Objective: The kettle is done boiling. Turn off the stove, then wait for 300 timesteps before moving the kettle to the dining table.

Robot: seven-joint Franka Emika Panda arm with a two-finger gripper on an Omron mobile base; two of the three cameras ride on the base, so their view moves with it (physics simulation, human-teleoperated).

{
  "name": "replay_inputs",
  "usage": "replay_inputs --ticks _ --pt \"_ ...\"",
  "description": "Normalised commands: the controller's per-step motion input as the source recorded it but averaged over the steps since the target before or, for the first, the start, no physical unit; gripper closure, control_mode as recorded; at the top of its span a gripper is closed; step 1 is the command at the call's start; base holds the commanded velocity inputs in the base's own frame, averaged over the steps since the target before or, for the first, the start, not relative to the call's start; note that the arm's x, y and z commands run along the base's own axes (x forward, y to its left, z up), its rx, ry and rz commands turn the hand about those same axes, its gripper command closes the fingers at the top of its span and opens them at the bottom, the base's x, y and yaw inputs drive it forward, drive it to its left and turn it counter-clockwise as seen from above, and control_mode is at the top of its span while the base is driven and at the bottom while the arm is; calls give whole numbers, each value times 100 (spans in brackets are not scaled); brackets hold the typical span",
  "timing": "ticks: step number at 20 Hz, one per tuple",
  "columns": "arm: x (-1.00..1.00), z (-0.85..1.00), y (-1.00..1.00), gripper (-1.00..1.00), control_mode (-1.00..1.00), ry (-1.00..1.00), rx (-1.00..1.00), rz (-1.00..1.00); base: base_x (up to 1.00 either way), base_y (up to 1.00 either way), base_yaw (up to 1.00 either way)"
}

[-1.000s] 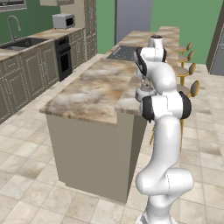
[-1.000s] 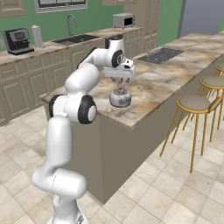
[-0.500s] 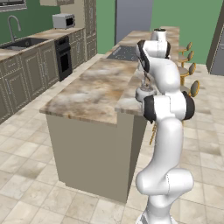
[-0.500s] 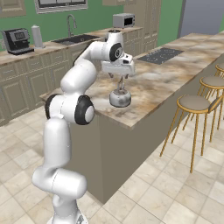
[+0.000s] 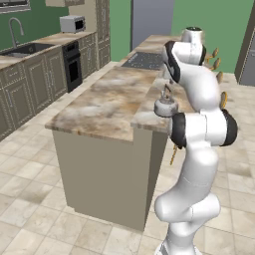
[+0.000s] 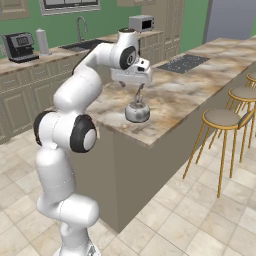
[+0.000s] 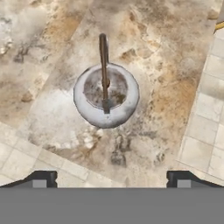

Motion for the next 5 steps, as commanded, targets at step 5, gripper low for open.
replay_inputs --ticks 5 --pt "-77 11 6 -100 -100 -13 0 0 0 0 0"
